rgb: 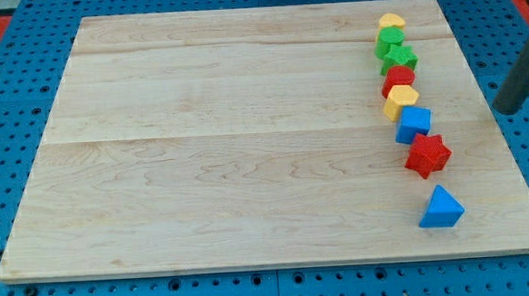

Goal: Move the blue cube to the top left

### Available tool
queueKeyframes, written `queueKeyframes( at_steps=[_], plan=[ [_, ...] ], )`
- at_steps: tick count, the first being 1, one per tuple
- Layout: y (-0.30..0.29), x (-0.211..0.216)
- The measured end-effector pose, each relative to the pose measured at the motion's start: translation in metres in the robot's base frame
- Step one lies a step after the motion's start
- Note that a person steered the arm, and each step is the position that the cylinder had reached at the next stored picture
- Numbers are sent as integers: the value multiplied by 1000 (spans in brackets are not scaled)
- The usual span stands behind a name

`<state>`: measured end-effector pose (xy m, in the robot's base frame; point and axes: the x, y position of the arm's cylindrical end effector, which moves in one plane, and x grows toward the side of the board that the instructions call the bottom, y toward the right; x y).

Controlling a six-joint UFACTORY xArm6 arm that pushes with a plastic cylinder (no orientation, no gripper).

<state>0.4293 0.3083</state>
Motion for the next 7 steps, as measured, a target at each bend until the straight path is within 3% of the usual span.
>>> queueKeyframes(
  at_steps=[3, 4, 7],
  plan=[
    [-6, 1],
    [-24, 20],
    [-260, 14]
  ],
)
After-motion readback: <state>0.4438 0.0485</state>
